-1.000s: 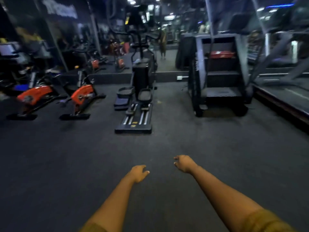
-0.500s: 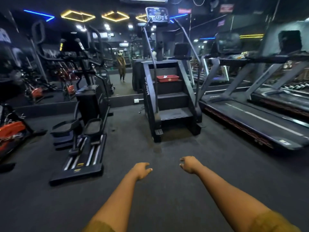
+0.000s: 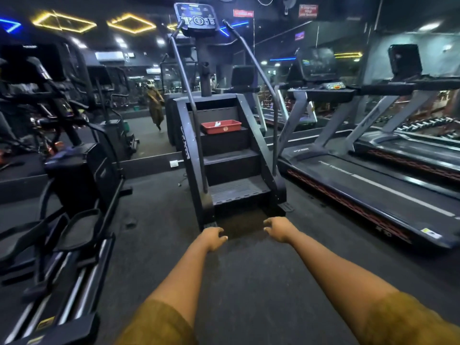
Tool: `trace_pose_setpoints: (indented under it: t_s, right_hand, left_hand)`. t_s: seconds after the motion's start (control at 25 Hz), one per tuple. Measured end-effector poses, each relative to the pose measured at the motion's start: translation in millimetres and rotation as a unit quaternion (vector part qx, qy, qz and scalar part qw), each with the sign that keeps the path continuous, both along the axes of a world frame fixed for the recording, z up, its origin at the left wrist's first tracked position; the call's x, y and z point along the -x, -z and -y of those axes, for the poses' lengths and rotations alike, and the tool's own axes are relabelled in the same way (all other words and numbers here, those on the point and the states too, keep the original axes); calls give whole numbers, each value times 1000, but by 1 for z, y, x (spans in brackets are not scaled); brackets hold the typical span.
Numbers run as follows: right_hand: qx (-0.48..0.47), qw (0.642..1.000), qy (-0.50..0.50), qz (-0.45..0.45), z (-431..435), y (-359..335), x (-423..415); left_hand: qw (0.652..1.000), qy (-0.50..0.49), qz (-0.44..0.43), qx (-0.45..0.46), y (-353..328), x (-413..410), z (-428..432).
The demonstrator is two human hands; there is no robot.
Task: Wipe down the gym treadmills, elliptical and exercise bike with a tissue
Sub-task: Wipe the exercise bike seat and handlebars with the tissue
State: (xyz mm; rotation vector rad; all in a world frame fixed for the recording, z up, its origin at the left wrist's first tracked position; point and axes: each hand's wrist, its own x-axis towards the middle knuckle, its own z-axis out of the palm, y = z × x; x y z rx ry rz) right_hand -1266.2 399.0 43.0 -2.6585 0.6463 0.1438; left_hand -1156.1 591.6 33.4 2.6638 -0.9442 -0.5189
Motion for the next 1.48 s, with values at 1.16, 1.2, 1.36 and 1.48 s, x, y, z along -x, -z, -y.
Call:
trace_pose_setpoints:
  t_s: [1.16, 1.2, 1.36, 1.48]
  right_hand:
    - [-429, 877, 110, 186, 552, -59, -807]
    - [-428, 879, 106, 181, 565, -59, -829]
    - [-407, 901, 58, 139, 616, -55, -938]
    - [-413, 904, -7, 107, 647, -53, -1043]
  left_hand:
    - [997, -72, 8, 34, 13, -805, 548]
    - [997, -74, 2, 30, 15, -825, 557]
    - [993, -112, -20, 6, 37, -906, 586]
    - [986, -167, -18, 19, 44, -960, 599]
